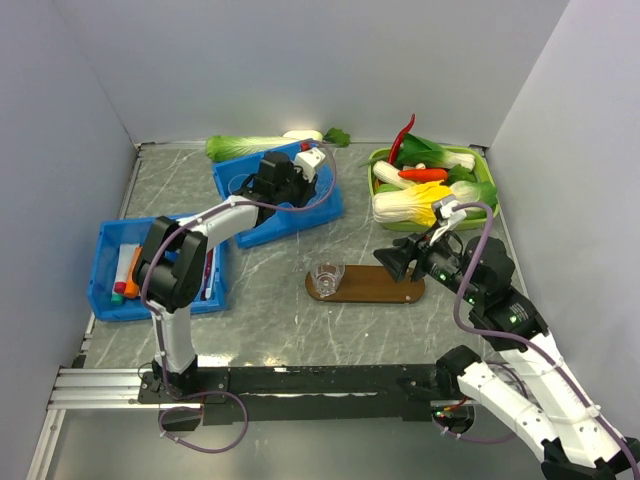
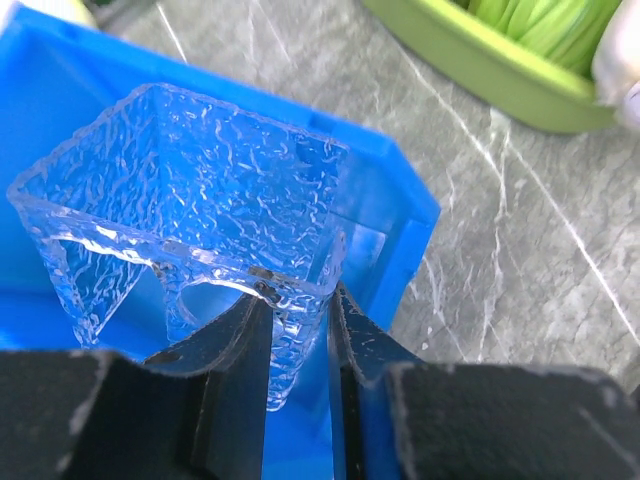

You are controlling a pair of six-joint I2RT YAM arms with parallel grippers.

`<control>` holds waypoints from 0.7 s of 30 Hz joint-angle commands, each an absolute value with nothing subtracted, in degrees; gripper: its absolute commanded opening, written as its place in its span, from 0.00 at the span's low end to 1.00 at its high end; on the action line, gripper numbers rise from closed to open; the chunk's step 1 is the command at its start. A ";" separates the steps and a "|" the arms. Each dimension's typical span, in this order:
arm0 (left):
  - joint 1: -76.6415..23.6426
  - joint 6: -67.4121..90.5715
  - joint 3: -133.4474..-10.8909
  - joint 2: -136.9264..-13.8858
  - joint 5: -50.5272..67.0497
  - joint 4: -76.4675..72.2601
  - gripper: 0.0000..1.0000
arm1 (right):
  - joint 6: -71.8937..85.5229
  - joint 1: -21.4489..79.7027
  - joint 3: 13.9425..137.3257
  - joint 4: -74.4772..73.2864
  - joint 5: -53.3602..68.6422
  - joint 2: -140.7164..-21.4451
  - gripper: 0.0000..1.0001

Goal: Prepare toiletry sets of a toothbrush and toothpaste on the tray

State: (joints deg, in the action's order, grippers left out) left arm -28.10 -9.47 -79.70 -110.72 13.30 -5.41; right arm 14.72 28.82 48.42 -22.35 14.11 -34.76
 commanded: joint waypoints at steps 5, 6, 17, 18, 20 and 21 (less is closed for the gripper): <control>-30.06 -10.90 -79.72 -102.40 9.67 -10.90 0.01 | 15.38 28.56 49.48 -23.29 10.11 -32.00 0.66; -30.23 -10.99 -79.72 -101.96 9.58 -10.64 0.01 | 15.55 28.48 49.57 -23.38 9.76 -31.82 0.66; -36.98 -14.75 -76.03 -88.88 6.16 -2.12 0.01 | 16.78 28.48 51.32 -24.87 7.38 -31.55 0.64; -37.78 -15.11 -75.59 -87.55 5.80 -0.98 0.01 | 17.05 28.48 51.59 -24.96 7.82 -32.07 0.63; -39.63 -14.86 -73.84 -83.61 6.93 2.00 0.01 | 17.23 28.56 52.90 -24.79 8.08 -33.31 0.63; -40.07 -14.68 -73.48 -82.37 7.64 2.98 0.01 | 17.49 28.48 53.35 -24.87 8.17 -33.66 0.63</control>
State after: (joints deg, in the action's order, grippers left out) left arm -36.62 -12.47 -74.81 -90.45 7.07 -0.56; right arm 16.12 28.82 48.97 -25.39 8.43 -32.47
